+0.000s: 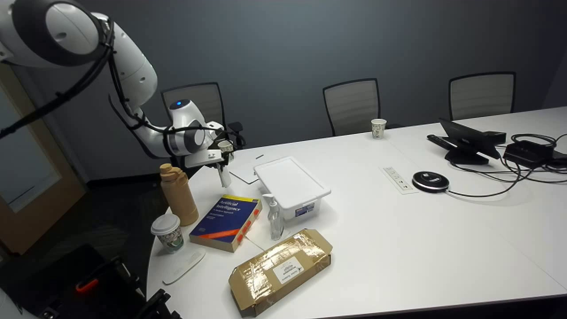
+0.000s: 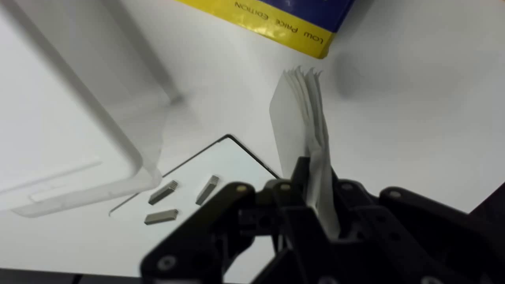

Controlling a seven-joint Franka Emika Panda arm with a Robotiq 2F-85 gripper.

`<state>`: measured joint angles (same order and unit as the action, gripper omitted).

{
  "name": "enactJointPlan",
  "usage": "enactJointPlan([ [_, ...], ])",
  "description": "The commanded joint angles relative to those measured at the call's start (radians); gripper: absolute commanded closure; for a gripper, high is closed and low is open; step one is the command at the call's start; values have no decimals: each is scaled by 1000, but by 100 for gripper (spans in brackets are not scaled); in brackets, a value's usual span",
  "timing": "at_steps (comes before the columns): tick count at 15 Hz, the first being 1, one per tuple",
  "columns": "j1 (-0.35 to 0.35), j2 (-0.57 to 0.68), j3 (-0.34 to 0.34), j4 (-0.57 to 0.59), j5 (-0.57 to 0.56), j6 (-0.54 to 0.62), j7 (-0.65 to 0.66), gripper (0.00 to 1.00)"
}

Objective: Press the spray bottle, wipe it with the tissue then move it to the right

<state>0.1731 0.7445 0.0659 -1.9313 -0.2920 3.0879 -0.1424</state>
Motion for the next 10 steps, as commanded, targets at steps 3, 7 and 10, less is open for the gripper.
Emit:
enactJointPlan([
  [3,53,149,-44,48,-45,300,-104,98],
  [7,-17,167,34,58,-68,283,-130,51],
  [10,-104,129,109,50,-77,238,-113,29],
])
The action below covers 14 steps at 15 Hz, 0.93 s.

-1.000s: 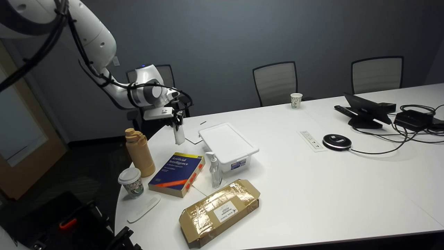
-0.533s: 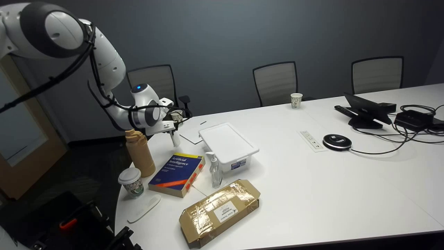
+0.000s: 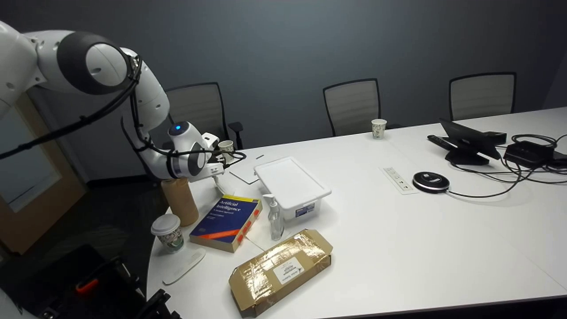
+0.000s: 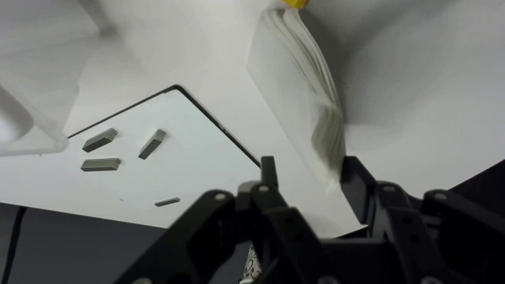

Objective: Press the spray bottle, wipe it with the tissue then move it to the right

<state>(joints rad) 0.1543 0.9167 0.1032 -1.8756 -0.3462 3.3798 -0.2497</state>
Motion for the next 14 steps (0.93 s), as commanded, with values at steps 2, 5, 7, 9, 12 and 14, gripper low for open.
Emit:
enactJointPlan([
  [2,-145,-74,116,-10,-15,-96,4,14],
  [5,-195,-153,130,-10,51,-260,36,0],
  [7,-190,-209,86,8,114,-383,59,0],
  [9,-177,-259,26,26,165,-492,83,0],
  [12,-219,-314,-18,41,233,-644,100,0],
  [14,-267,-334,-26,45,297,-738,83,0],
])
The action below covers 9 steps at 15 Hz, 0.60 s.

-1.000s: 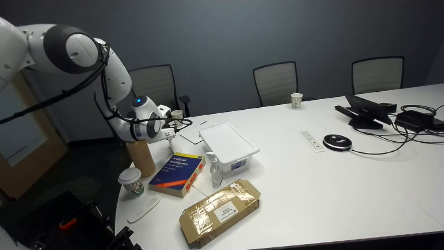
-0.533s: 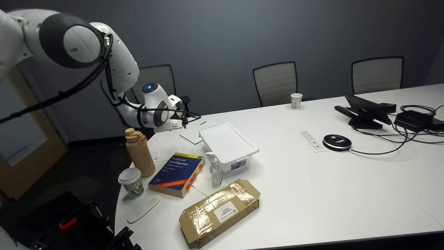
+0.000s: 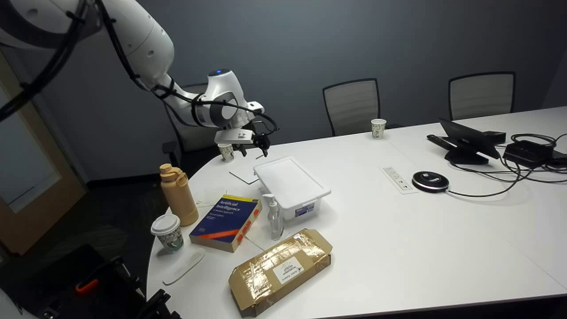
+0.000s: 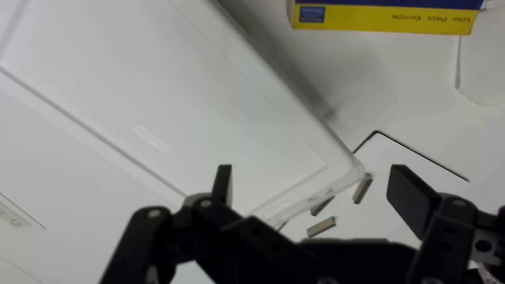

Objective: Press the spray bottle, wipe it with the tissue then move it to the right

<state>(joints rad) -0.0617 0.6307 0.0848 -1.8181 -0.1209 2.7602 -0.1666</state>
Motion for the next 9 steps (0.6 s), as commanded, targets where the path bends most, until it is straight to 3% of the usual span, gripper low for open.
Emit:
enactJointPlan([
  [1,-63,-54,-21,-8,99,-160,10,0],
  [6,-142,-59,-56,-17,237,-312,36,0],
  [9,-143,-70,-56,-35,326,-383,108,0],
])
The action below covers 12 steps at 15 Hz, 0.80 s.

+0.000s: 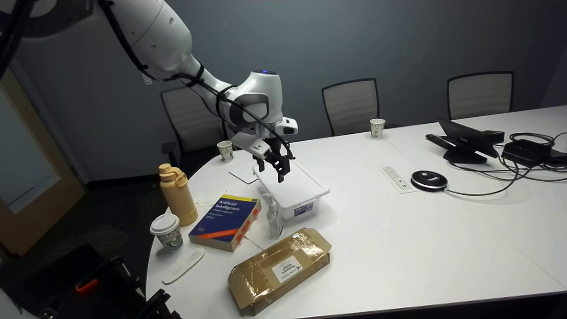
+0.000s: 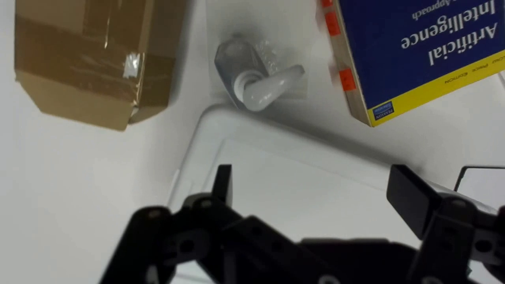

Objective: Press the spray bottle, wipe it with the tissue then move it to the right

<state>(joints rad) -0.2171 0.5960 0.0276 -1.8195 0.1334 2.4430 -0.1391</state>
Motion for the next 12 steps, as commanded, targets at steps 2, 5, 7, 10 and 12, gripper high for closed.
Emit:
enactJointPlan([
  [2,26,-41,2,-62,136,-61,154,0],
  [5,51,-55,-1,-131,230,15,262,0],
  [7,69,-58,-7,-176,281,102,323,0],
  [10,92,-66,-16,-234,338,241,419,0],
  [12,117,-76,-38,-264,351,305,508,0],
])
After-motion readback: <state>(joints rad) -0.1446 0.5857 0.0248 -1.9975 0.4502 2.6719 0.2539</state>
